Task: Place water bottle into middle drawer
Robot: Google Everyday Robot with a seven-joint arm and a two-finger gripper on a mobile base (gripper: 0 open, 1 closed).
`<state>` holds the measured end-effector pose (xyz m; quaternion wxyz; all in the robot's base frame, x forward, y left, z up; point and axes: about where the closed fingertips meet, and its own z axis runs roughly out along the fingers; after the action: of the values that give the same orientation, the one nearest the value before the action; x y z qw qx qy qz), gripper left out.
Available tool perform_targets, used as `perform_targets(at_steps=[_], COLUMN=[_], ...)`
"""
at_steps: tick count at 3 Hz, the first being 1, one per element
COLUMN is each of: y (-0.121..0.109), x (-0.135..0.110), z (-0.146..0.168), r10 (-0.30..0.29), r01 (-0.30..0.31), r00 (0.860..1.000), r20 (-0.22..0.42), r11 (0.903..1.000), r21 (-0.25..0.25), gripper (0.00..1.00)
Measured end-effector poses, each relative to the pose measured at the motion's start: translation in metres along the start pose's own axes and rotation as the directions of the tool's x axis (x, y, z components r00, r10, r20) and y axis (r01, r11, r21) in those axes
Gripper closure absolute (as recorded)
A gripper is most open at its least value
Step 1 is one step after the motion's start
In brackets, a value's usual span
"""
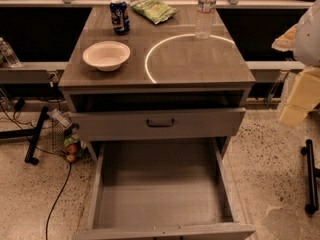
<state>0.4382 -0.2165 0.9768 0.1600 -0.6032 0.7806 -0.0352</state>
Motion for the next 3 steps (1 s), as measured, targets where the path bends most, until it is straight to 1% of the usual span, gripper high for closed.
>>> perform_targets(at_steps=[1,2,3], y=[-0.001,-0.028,-0.103], x=[0.000,0.002,0.011], z=[0.000,0.001,0.019], r10=[0.000,-0.015,-0.034], r01=[0.000,0.014,0.028], r00=[1.000,1.000,0.998], r20=[0.001,0.020,0.058], r11=[1.0000,0.9996,0.9956], r21=[0.002,0.026,0.089], gripper=[0.00,0.00,0.00])
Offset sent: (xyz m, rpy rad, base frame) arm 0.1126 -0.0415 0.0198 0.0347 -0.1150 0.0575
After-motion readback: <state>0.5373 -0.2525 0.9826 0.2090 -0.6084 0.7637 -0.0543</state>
